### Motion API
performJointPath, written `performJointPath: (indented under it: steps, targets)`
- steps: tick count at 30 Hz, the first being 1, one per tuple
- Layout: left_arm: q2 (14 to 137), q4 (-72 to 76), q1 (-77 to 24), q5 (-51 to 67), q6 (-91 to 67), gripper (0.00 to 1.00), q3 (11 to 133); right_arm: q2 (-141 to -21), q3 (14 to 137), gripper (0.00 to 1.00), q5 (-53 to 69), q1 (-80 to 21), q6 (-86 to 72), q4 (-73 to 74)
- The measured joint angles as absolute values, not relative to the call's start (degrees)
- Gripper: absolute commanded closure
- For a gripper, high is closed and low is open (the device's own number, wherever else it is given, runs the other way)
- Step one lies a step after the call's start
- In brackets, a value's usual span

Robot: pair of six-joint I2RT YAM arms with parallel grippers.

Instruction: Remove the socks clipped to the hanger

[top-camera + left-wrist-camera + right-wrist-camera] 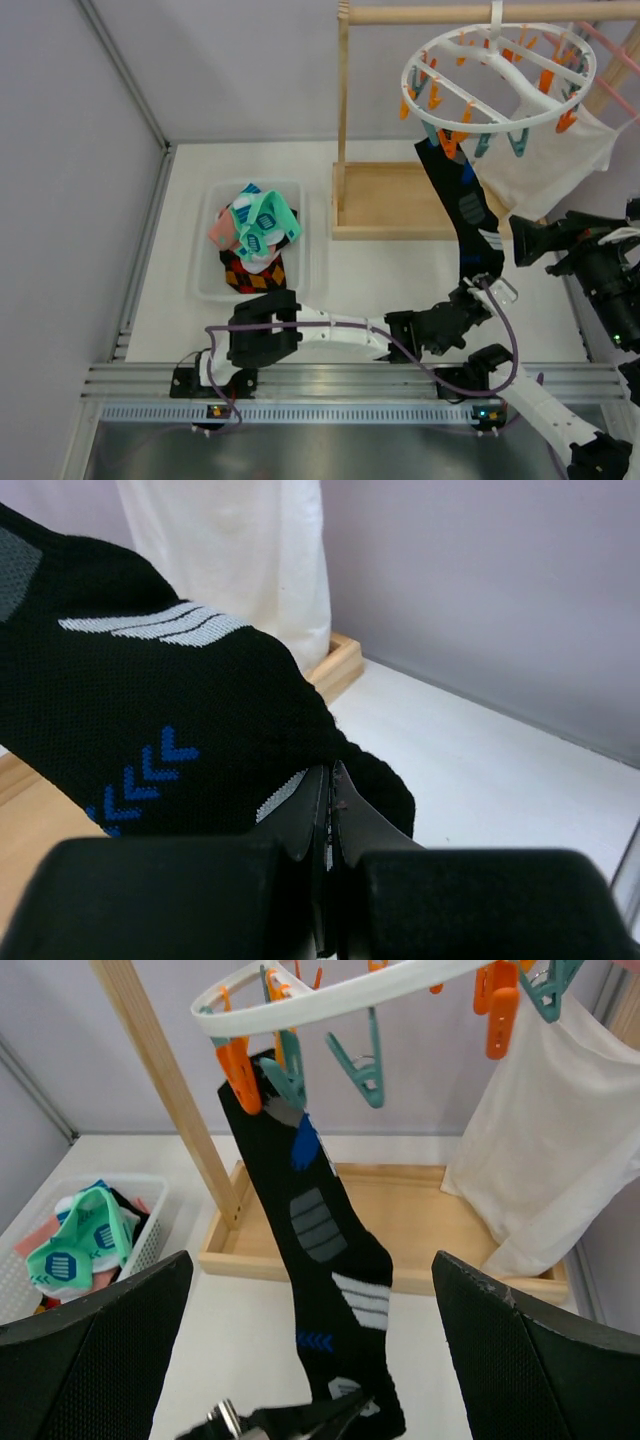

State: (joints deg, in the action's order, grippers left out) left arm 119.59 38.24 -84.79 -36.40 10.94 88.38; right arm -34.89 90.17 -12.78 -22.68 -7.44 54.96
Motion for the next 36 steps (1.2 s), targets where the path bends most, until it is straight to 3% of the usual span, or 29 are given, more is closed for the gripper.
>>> performJointPath:
  steps: [11,21,36]
  targets:
    - [122.17,35.53,-88.77,-37.56,13.72,1.00,90.76,-46.19,103.07,0.01,-10.94,-22.76,-6.83,58.57]
    - [128.77,30.63,-90.72,-38.94,17.65,1.00,101.38,-58.54,107.39,0.11,-10.02,-22.83,-5.91,61.76]
    - [131.98,27.92,-90.80,-38.61,19.97,1.00,105.16,-70.61,113.01,0.25,-31.55,-28.91,-3.55,62.57]
